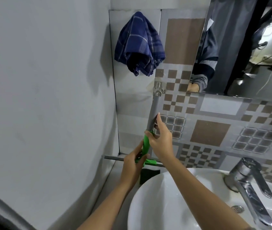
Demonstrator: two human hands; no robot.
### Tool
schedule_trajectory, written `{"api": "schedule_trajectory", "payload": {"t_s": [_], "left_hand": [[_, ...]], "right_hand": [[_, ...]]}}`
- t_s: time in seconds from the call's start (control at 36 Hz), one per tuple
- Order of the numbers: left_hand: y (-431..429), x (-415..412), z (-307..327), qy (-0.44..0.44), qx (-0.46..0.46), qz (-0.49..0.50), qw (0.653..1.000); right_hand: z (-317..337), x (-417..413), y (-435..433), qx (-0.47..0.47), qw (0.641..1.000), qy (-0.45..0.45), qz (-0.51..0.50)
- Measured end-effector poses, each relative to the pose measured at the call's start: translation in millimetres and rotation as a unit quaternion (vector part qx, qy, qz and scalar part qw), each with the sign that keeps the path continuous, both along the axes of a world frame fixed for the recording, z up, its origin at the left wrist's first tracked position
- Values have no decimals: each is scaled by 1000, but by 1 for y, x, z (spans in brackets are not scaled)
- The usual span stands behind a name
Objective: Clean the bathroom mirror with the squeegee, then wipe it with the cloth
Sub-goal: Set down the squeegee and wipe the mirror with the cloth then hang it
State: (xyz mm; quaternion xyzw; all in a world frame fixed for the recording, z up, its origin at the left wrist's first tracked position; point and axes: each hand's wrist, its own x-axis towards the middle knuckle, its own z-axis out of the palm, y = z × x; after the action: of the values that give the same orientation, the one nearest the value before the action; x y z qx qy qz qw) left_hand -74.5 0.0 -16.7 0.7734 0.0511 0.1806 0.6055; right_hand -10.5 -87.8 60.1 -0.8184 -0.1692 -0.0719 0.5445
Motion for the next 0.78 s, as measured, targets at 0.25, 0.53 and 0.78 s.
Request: {"api": "schedule_trajectory", "payload": {"t_s": [0.25, 0.53, 0.78], "left_hand": [[-2, 10, 1, -6, -38, 0, 999], [-4, 29, -5, 2, -19, -6, 1000], [6, 41, 5, 27, 90, -48, 994]], "right_hand": [[6, 9, -1, -9, 1000, -5, 14], [-7, 24, -3, -26, 999, -34, 10], [-4, 28, -14, -59, 995, -82, 11]]}}
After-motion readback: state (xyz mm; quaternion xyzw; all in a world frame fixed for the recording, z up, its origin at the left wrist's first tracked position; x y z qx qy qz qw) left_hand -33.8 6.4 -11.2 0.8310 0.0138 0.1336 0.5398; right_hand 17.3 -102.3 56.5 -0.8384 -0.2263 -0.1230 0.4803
